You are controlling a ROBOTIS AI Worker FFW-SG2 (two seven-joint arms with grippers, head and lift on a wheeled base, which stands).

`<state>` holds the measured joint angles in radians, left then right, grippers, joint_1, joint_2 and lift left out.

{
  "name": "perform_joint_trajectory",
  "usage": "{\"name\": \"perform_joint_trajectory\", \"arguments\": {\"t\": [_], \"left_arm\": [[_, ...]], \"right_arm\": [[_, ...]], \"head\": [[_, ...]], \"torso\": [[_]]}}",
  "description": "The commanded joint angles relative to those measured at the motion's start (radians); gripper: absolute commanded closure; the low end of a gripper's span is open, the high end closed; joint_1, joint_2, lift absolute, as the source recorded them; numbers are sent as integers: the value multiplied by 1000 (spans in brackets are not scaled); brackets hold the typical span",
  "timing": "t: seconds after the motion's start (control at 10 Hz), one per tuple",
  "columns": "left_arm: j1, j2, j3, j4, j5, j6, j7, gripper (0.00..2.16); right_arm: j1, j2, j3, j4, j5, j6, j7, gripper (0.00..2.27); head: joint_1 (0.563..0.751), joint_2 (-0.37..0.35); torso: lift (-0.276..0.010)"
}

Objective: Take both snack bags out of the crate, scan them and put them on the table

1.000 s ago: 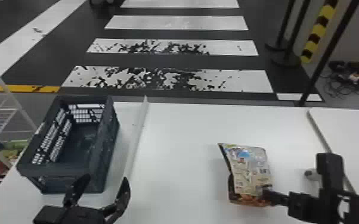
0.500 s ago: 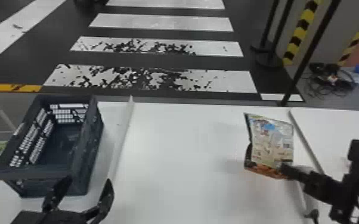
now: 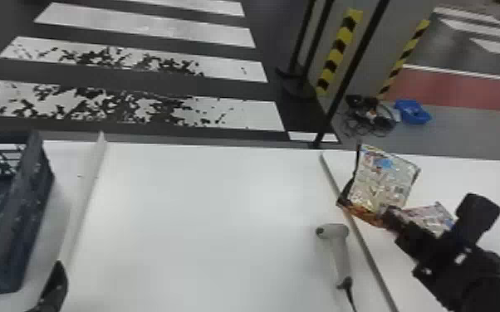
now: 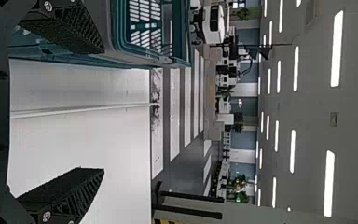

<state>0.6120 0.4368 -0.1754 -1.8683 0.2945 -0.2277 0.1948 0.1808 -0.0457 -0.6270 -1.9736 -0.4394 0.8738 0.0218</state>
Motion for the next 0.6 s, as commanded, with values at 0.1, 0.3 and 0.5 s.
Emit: {"name": "perform_joint_trajectory", "arguments": {"t": [0.1,0.3,0.5], "left_arm": [[2,-1,1,0,0,0,0,97],[0,-4,1,1,0,0,0,97],[0,-7,1,3,-3,3,-2,97]], "right_arm": [[-18,-5,-36,113,2,-221,-89,2260],[-38,-11,-66,199,21,-307,-154,2263],[-61,-23,-106,271,24,-344,-188,2260]], "head": [[695,-346],[695,-350],[695,-350]], "torso": [[-92],[-92],[-92]]}}
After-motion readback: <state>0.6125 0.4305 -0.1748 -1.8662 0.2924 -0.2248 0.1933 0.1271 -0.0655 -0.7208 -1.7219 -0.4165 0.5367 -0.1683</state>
